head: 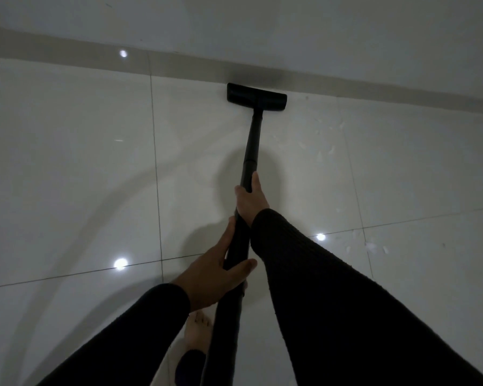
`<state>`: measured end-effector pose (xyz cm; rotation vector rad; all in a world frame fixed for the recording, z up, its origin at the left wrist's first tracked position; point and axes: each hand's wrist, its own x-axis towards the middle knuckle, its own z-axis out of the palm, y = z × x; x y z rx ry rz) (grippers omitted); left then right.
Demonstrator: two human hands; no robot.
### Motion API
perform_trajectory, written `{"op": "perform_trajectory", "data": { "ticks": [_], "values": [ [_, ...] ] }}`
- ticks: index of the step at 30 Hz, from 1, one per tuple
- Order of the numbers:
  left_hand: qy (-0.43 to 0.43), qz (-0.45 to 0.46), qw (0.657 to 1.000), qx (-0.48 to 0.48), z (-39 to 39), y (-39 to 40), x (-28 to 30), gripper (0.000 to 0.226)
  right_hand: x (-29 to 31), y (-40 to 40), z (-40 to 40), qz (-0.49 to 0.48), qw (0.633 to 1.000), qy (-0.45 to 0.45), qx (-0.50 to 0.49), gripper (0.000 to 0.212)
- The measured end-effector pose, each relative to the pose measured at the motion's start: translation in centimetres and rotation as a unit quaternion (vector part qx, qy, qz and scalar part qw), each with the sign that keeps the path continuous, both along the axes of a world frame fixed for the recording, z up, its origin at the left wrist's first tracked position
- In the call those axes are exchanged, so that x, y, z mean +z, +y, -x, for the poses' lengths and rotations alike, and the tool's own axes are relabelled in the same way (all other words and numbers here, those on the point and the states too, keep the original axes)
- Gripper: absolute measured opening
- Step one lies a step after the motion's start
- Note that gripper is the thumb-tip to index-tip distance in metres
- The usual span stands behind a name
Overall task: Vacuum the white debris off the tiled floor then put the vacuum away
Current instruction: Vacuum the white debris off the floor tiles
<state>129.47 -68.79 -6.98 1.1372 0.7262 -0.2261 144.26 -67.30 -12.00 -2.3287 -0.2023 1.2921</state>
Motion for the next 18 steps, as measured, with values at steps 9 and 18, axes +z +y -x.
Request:
{"op": "perform_trajectory", "data": {
  "ticks": [9, 18],
  "values": [
    [0.006, -0.001, 0.999, -0.036, -3.7, -0.3, 0.3, 0.086, 0.5, -1.2, -3.9, 0.000, 1.000, 0.007, -0.030, 0.065],
    [0.021, -0.003, 0.999, -0.047, -5.0, -2.1, 1.3, 0.086, 1.7, -3.2, -5.1, 0.002, 0.999, 0.017, -0.044, 0.065]
  ]
}}
